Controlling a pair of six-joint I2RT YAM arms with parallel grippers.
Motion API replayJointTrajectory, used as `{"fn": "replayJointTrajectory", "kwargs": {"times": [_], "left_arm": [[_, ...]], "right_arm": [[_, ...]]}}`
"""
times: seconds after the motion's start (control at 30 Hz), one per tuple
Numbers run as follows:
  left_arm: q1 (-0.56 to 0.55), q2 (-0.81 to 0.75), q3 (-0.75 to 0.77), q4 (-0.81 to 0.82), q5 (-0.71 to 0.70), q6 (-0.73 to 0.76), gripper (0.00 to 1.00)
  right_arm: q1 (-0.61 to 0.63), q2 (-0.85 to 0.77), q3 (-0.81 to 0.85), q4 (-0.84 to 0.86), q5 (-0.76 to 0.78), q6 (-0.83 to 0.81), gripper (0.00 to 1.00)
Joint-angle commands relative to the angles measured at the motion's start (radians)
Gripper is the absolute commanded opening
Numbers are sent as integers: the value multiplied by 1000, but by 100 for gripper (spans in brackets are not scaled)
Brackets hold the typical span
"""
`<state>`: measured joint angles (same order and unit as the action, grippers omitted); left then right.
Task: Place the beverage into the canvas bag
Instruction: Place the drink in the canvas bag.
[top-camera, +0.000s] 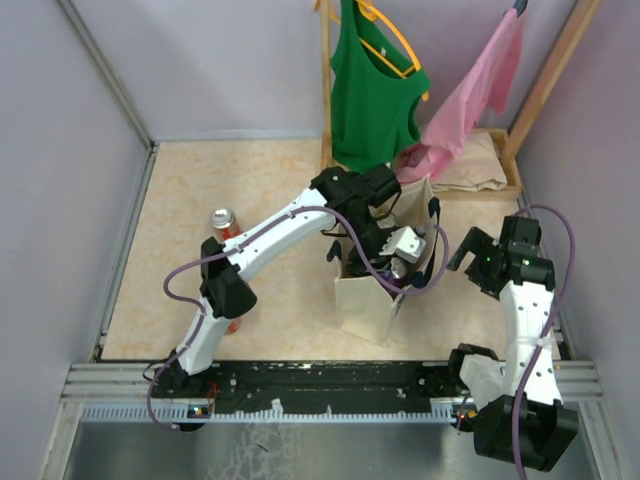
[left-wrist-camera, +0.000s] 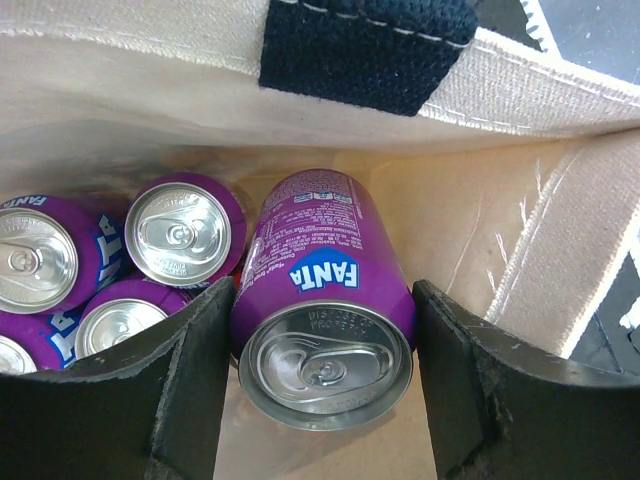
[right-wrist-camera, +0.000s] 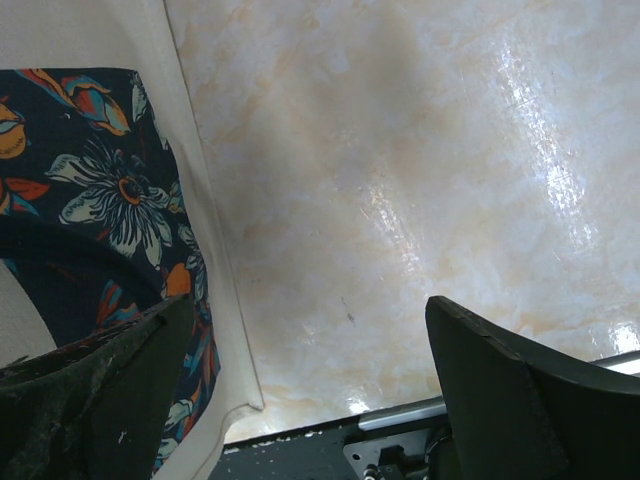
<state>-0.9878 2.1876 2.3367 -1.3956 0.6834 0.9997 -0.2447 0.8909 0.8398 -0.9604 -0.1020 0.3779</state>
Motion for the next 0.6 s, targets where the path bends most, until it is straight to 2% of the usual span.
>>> {"fn": "replayJointTrajectory", "kwargs": {"times": [0.0,0.57], "left_arm": [[-11,-42,4,-6,63,20,0],[-70,14,-79,32,16,28,0]], "right_arm": [[-7,-19,50,8,6,-2,99],[-8,-42,34,-7,25,9,99]]}}
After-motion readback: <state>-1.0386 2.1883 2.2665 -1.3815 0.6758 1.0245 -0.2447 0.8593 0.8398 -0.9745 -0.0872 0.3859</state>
